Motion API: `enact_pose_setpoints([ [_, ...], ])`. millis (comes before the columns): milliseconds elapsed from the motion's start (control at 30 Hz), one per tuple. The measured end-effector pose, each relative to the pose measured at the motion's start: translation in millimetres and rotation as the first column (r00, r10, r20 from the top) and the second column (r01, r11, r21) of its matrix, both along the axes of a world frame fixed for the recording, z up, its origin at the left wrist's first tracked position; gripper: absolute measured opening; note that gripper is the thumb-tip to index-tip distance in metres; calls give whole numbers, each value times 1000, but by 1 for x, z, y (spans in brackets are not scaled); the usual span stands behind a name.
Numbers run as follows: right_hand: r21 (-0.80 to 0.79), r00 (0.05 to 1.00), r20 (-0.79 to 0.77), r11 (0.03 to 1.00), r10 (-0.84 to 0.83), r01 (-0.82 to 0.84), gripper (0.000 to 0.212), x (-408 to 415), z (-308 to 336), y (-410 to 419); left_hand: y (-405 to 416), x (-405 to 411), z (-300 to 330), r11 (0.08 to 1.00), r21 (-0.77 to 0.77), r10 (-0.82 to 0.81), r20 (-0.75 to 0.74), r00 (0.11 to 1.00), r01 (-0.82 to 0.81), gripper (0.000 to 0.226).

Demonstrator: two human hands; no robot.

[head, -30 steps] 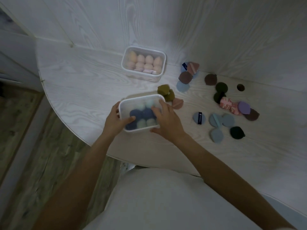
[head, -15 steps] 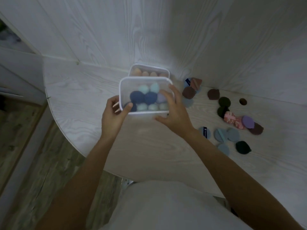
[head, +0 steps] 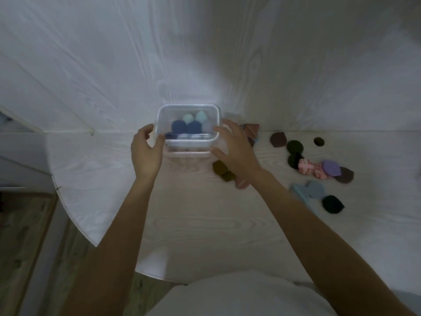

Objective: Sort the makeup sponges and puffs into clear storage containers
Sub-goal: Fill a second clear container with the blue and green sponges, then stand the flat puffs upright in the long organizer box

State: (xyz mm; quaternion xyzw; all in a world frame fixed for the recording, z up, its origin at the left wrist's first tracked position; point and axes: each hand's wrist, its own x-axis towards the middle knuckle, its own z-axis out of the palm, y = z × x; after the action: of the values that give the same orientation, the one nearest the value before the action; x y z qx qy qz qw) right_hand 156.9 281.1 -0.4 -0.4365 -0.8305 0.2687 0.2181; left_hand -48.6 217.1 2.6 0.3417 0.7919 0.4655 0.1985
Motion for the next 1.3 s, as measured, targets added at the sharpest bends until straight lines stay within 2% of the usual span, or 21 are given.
enact_pose_setpoints([
  [67, 1, 999, 15, 999, -41, 41, 36, 49, 1, -24, -15, 37, 12, 993, 82, -89, 42, 995, 85, 21],
  [133, 53, 991, 44, 991, -128, 126, 28, 103, -5, -50, -22, 86, 16, 953, 69, -297, 46, 954, 294, 13],
  [167, 55, 979, 63, 980, -194, 191, 24, 136, -8, -63, -22, 117, 14, 903, 34, -429, 38, 903, 428, 13],
  [233, -8, 941, 147, 951, -306, 310, 14, 197, -11, -86, -15, 171, 8, 746, -46, -665, -2, 746, 665, 17],
  [267, -18, 908, 215, 928, -359, 371, 13, 233, -10, -95, -9, 202, 5, 644, -92, -765, -55, 642, 760, 19],
  [333, -5, 836, 321, 882, -445, 472, 15, 301, -7, -109, 7, 259, -6, 456, -206, -890, -131, 438, 866, 23],
  [400, 42, 775, 355, 837, -524, 546, 17, 363, -3, -113, 27, 315, -18, 336, -260, -939, -19, 344, 905, 23],
  [433, 89, 727, 361, 798, -584, 597, 18, 408, 2, -113, 39, 363, -20, 289, -223, -940, 119, 320, 931, 22],
  [500, 162, 696, 370, 780, -615, 604, 25, 446, -5, -99, 57, 399, -23, 321, -132, -842, 414, 346, 938, 17],
  [567, 200, 603, 431, 723, -671, 662, 40, 496, -10, -82, 77, 459, -27, 338, -140, -730, 585, 354, 930, 17],
  [633, 210, 512, 533, 691, -674, 692, 62, 529, -20, -64, 89, 502, -31, 374, -167, -667, 635, 390, 912, 17],
  [733, 101, 400, 707, 643, -584, 759, 93, 567, -33, -40, 95, 561, -42, 411, -191, -641, 635, 432, 891, 17],
  [833, -71, 434, 712, 559, -551, 826, 104, 576, -40, -32, 89, 591, -45, 410, -179, -614, 670, 416, 894, 29],
  [900, -79, 455, 682, 561, -573, 824, 102, 572, -39, -35, 84, 599, -42, 453, -162, -571, 702, 425, 877, 33],
  [1000, -104, 551, 630, 645, -547, 757, 97, 550, -41, -52, 75, 593, -46, 582, -163, -437, 764, 475, 797, 40],
  [1133, -164, 734, 571, 826, -367, 540, 93, 525, -46, -65, 54, 560, -61, 776, -205, -214, 805, 554, 597, 28],
  [1200, -132, 745, 595, 877, -302, 462, 95, 519, -48, -65, 42, 544, -71, 814, -230, -131, 821, 555, 533, 30],
  [1300, 35, 672, 659, 906, -338, 422, 101, 502, -51, -71, 32, 534, -77, 860, -196, -45, 891, 452, 471, 20],
])
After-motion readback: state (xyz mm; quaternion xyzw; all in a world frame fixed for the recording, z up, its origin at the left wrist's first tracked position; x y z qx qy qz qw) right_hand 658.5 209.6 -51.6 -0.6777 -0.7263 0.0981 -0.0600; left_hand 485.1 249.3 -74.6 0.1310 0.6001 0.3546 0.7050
